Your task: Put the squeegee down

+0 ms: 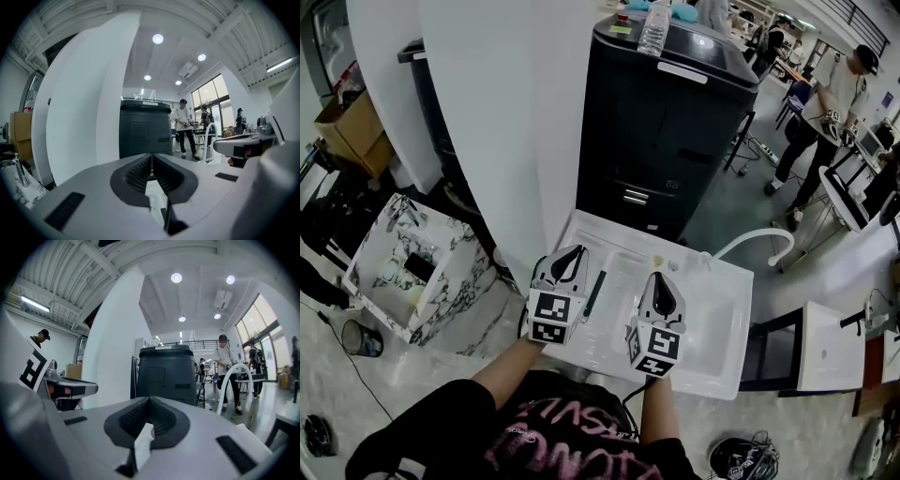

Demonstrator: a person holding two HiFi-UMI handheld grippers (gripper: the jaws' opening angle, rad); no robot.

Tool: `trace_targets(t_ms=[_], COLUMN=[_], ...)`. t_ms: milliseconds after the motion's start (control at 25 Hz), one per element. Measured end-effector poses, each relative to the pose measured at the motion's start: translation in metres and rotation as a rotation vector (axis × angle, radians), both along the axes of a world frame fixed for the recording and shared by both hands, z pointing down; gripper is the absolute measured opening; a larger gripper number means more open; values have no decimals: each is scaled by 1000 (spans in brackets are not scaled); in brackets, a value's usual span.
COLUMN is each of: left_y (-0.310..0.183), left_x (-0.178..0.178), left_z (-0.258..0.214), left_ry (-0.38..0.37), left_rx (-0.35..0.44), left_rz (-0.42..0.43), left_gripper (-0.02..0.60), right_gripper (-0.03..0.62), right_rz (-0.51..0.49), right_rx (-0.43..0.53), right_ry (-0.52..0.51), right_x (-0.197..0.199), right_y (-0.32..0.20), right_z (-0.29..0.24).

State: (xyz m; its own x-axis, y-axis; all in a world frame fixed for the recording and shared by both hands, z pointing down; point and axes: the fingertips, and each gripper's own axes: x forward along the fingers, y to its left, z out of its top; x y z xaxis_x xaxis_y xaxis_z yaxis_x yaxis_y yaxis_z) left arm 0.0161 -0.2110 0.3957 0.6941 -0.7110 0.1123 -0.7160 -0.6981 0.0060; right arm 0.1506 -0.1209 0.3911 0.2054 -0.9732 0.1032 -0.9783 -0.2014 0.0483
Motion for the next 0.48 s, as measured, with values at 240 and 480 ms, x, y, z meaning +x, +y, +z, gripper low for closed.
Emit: trace_targets(t_ms=[240, 480], left_y=[5, 4], left_x=[3, 4], left_z=[5, 1], left_ry=[-20, -13], left_rx=[-8, -5], left_rz=[12, 12], left_gripper=[23, 23], right_gripper=[20, 20], right_rz=[-8, -9], right_rx=[-8, -12], right_ry=[11, 11], right_x=[-1, -1], right_y=[2, 1], right_z=[1, 2])
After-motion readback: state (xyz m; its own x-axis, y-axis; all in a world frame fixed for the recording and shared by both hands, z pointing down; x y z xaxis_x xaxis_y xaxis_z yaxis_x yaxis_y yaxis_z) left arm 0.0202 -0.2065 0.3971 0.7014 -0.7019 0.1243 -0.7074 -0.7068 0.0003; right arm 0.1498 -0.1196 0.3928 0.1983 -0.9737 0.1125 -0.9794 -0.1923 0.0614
